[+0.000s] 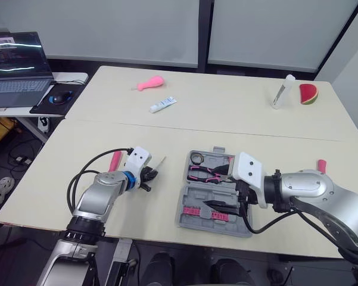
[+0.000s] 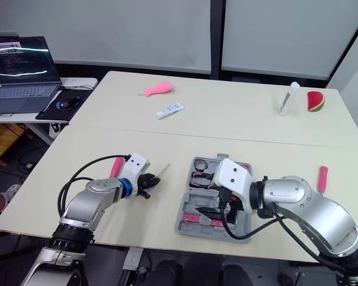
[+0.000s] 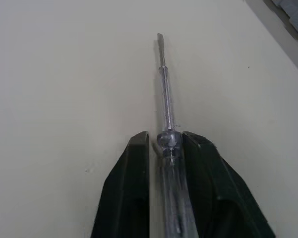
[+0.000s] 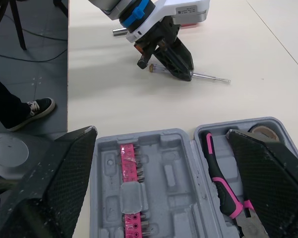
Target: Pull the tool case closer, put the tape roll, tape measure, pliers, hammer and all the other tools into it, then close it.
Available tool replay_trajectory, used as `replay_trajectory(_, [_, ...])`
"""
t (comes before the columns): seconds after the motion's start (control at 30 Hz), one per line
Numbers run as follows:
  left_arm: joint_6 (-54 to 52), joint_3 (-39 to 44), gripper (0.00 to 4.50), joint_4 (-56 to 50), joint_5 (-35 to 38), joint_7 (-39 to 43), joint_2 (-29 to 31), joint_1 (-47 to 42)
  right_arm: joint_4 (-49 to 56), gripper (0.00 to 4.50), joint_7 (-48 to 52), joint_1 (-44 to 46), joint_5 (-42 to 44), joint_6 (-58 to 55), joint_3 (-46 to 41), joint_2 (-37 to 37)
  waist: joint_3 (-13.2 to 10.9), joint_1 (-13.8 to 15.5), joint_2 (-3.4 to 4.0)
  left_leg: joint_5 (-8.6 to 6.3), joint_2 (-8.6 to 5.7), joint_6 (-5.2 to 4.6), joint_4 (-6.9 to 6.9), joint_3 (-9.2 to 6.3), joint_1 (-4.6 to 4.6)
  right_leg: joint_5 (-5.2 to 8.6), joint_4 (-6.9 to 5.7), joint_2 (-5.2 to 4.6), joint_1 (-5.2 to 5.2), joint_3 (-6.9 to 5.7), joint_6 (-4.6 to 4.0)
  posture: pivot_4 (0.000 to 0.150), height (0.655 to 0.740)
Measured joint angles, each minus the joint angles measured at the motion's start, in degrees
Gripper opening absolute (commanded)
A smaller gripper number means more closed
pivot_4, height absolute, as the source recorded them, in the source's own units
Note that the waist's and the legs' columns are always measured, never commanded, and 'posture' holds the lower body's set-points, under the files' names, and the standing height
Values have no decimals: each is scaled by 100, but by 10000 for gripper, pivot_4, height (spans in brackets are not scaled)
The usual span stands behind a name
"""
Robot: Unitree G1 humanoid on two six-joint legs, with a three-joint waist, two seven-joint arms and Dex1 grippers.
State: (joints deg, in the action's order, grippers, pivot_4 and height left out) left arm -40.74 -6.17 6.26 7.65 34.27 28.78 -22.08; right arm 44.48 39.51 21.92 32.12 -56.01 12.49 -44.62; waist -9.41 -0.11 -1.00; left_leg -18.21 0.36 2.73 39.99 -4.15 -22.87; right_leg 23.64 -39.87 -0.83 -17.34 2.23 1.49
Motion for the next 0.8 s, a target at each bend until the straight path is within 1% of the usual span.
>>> replay_trajectory(0.13, [75,98,1959,-19,112,241,157,83,1,45000,-14,-12,14,-3,-33,-1,0,-10,0,0,1,0,0,0,0,0,0,0,-1,1,0,1500,7400])
replay_trajectory(0.2, [283,95,1959,-23,161,558,375,132,9,45000,-39,-79,51,-5,-160,-8,-2,-21,-1,0,2,0,-1,0,-3,0,0,1,-4,0,0,1500,7400])
replay_trajectory(0.3, [893,84,1959,-288,316,1357,791,81,79,45000,-67,-297,112,-11,-521,-148,-5,3,1,0,1,1,-2,1,-7,0,4,0,-3,-2,0,1500,7400])
replay_trajectory(0.4, [1436,-112,1959,-642,462,2250,1024,-184,270,45000,-49,-697,286,-87,-967,-405,-5,75,1,0,-9,1,-1,-2,-12,0,16,-8,0,0,0,1500,7400])
replay_trajectory(0.5, [2055,-654,1959,-915,481,3170,1081,-595,566,45000,5,-1253,521,-219,-1472,-673,-6,108,2,0,-18,0,-2,0,-14,0,27,-12,5,3,0,1500,7400])
replay_trajectory(0.57, [2191,-1070,1959,-1029,391,3526,985,-868,765,45000,-2,-1688,652,-343,-1824,-790,-6,107,2,-1,-20,-2,-4,0,-15,0,30,-10,6,3,0,1500,7400])
replay_trajectory(0.67, [2215,-1508,1959,-1080,276,3778,789,-1118,953,45000,-84,-2071,754,-414,-2120,-847,-6,60,2,-1,-18,-3,-4,1,-14,0,27,-4,7,7,0,1500,7400])
replay_trajectory(0.8, [2189,-2015,1959,-1076,-96,3801,497,-1270,1088,45000,-206,-2495,748,-446,-2290,-889,-6,-4,2,-2,-17,-5,-3,-1,-11,0,20,5,8,8,0,1500,7400])
